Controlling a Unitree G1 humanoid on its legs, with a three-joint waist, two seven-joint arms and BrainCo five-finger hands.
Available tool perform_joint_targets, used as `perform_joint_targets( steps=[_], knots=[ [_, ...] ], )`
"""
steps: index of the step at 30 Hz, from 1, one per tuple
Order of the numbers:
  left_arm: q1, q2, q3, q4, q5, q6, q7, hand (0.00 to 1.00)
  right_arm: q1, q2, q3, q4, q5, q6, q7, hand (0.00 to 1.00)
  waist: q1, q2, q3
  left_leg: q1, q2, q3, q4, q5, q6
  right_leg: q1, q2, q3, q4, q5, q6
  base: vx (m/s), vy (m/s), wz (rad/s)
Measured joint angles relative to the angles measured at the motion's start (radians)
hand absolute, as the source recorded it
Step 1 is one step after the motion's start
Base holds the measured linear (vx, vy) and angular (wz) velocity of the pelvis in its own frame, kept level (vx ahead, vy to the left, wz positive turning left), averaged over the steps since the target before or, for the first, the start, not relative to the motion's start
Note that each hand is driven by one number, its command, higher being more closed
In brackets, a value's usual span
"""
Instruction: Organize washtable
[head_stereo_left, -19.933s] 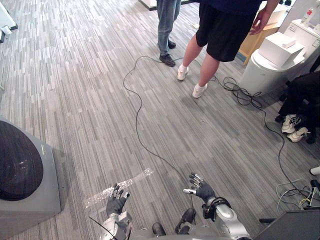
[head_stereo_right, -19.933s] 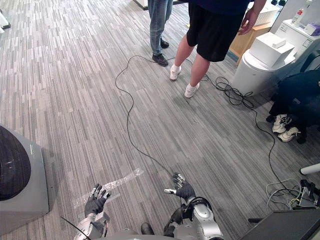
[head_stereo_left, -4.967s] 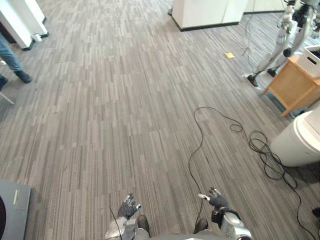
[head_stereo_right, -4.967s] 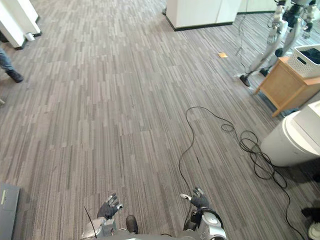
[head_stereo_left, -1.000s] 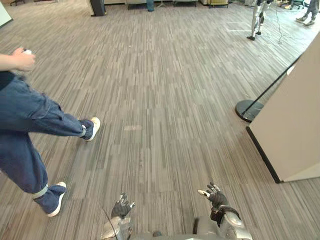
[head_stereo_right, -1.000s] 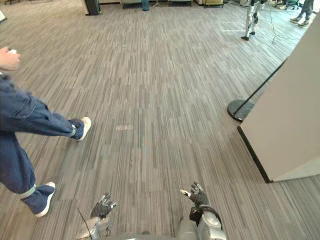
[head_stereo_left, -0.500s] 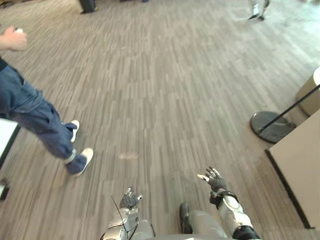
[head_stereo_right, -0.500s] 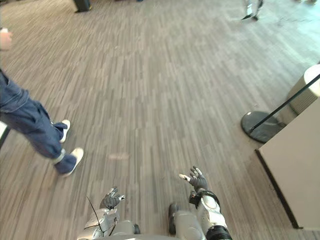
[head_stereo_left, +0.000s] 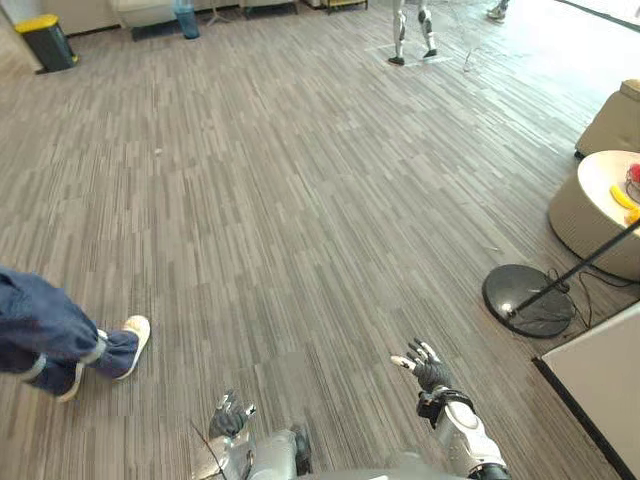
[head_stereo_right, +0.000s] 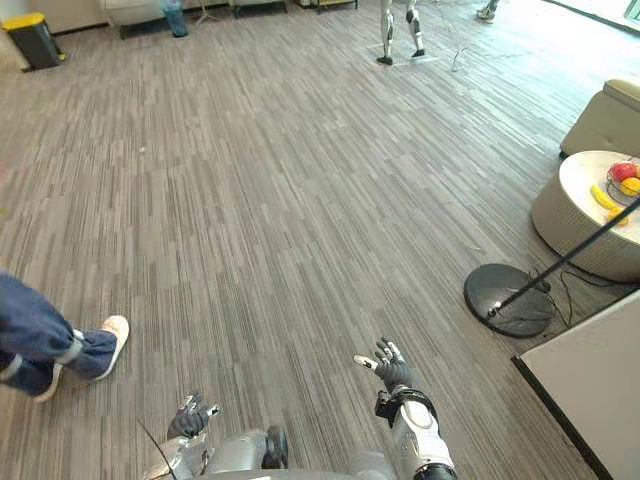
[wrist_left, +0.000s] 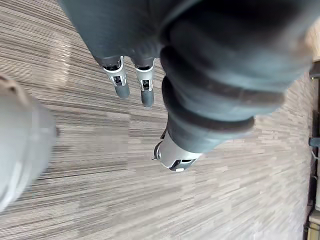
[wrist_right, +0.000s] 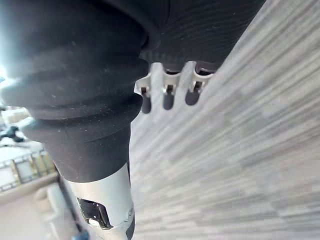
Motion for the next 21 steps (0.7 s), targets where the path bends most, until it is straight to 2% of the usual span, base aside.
perform_joint_targets(
  steps=[1,2,3,4,5,6,7,8,9,10,12,13,14,16,18,19,21],
  knots=[
    [-0.004,0.014,-0.017,0.000,0.007,-0.001,-0.003,0.00,0.004,0.000,0.005,-0.009,0.000,-0.002,0.001,0.00,-0.011,0.021,0.003,0.073,0.004,-0.002,-0.063,0.000,0.000,-0.037,0.002,-0.047,-0.025,-0.019,-0.004,0.66,0.113,-0.08],
    [-0.022,0.025,-0.026,0.002,0.006,-0.002,-0.006,0.00,0.008,0.001,0.006,-0.025,0.000,-0.010,0.003,0.00,-0.020,0.036,0.007,0.145,0.007,-0.004,-0.132,0.003,-0.004,-0.080,0.011,-0.095,-0.120,-0.035,0.017,0.59,0.053,0.09],
    [-0.043,0.035,-0.027,0.008,0.006,-0.003,-0.007,0.00,0.011,0.002,0.006,-0.023,0.000,-0.011,0.004,0.00,-0.034,0.041,0.013,0.174,0.008,-0.010,-0.156,0.003,-0.004,-0.101,0.027,-0.104,-0.239,-0.044,0.033,0.46,-0.014,0.33],
    [-0.064,0.039,-0.024,0.014,0.007,-0.004,-0.006,0.00,0.016,0.001,0.004,-0.021,0.000,-0.011,0.004,0.00,-0.047,0.031,0.014,0.193,0.007,-0.024,-0.172,0.003,-0.004,-0.116,0.041,-0.109,-0.382,-0.042,0.041,0.50,-0.129,0.69],
    [-0.085,0.047,-0.026,0.015,0.006,-0.009,-0.006,0.00,0.028,0.003,-0.007,-0.014,0.002,-0.010,0.003,0.00,-0.063,0.009,0.009,0.211,-0.001,-0.043,-0.184,-0.004,-0.020,-0.120,0.068,-0.104,-0.657,0.022,0.055,0.40,-0.138,0.70],
    [-0.086,0.054,-0.028,0.013,0.007,-0.014,-0.006,0.00,0.035,0.007,-0.017,-0.015,0.002,-0.010,0.002,0.00,-0.063,-0.005,0.007,0.214,-0.009,-0.051,-0.184,-0.013,-0.042,-0.115,0.075,-0.087,-0.760,0.096,0.050,0.39,-0.151,0.73],
    [-0.083,0.058,-0.038,0.008,0.007,-0.020,-0.006,0.00,0.048,0.012,-0.026,-0.015,0.003,-0.012,0.002,0.00,-0.062,-0.037,0.005,0.223,-0.031,-0.078,-0.179,-0.034,-0.076,-0.120,0.067,-0.062,-0.823,0.245,0.037,0.35,-0.176,0.61],
    [-0.092,0.033,-0.047,0.025,0.008,-0.018,-0.005,0.00,0.047,-0.005,-0.041,-0.009,0.003,-0.008,0.002,0.00,-0.055,-0.009,0.017,0.234,-0.011,-0.123,-0.166,-0.058,-0.099,-0.127,0.075,-0.080,-0.749,0.213,0.019,0.35,-0.212,0.65],
    [-0.081,0.012,-0.047,0.021,0.007,-0.019,-0.006,0.00,0.052,-0.013,-0.059,-0.011,0.003,-0.009,0.002,0.00,-0.057,0.010,0.012,0.229,-0.001,-0.142,-0.154,-0.054,-0.104,-0.122,0.075,-0.098,-0.756,0.196,0.018,0.43,-0.248,0.43],
    [-0.071,-0.012,-0.046,0.018,0.007,-0.020,-0.004,0.00,0.052,-0.020,-0.070,-0.011,0.002,-0.009,0.002,0.00,-0.046,0.030,0.011,0.203,0.012,-0.151,-0.124,-0.049,-0.113,-0.120,0.081,-0.106,-0.771,0.183,0.014,0.26,-0.181,0.17],
    [-0.067,-0.033,-0.046,0.019,0.006,-0.019,-0.004,0.00,0.047,-0.026,-0.095,-0.012,0.001,-0.009,0.002,0.00,-0.033,0.052,0.012,0.167,0.019,-0.181,-0.075,-0.038,-0.132,-0.105,0.085,-0.128,-0.797,0.181,0.009,0.21,-0.170,0.24],
    [-0.063,-0.040,-0.047,0.019,0.005,-0.020,-0.004,0.00,0.057,-0.019,-0.122,-0.012,0.002,-0.009,0.000,0.00,-0.033,0.054,0.013,0.148,0.019,-0.210,-0.040,-0.016,-0.165,-0.069,0.075,-0.153,-0.819,0.179,0.005,0.20,-0.172,0.70],
    [-0.066,-0.043,-0.047,0.019,0.005,-0.022,-0.005,0.00,0.068,-0.007,-0.149,-0.012,0.002,-0.010,-0.001,0.00,-0.031,0.044,0.019,0.152,0.027,-0.218,-0.032,-0.022,-0.168,-0.018,0.062,-0.175,-0.855,0.177,0.003,0.18,-0.151,0.74],
    [-0.065,-0.045,-0.046,0.021,0.006,-0.025,-0.004,0.00,0.079,-0.008,-0.183,-0.010,0.002,-0.012,-0.005,0.00,-0.032,0.043,0.020,0.145,0.037,-0.179,-0.080,-0.028,-0.157,0.028,0.053,-0.207,-0.889,0.178,0.003,0.07,-0.045,0.51],
    [-0.057,-0.044,-0.042,0.026,0.006,-0.024,-0.004,0.00,0.078,-0.023,-0.188,-0.008,0.001,-0.013,-0.018,0.00,-0.030,0.069,0.009,0.130,0.051,-0.161,-0.165,0.050,-0.142,0.027,0.073,-0.209,-0.904,0.183,0.012,0.03,0.030,0.07],
    [-0.056,-0.039,-0.034,0.043,0.006,-0.022,-0.002,0.00,0.078,-0.023,-0.201,0.008,0.000,-0.013,-0.021,0.00,-0.030,0.077,-0.005,0.134,0.052,-0.155,-0.198,0.040,-0.139,0.033,0.081,-0.204,-0.945,0.190,0.027,0.01,0.084,0.00],
    [-0.059,-0.036,-0.020,0.051,0.006,-0.022,-0.001,0.00,0.087,0.000,-0.215,0.017,-0.001,-0.013,-0.023,0.00,-0.031,0.069,-0.013,0.132,0.047,-0.156,-0.263,0.034,-0.128,0.032,0.088,-0.206,-1.021,0.232,0.039,0.01,0.105,0.03]
  ],
)
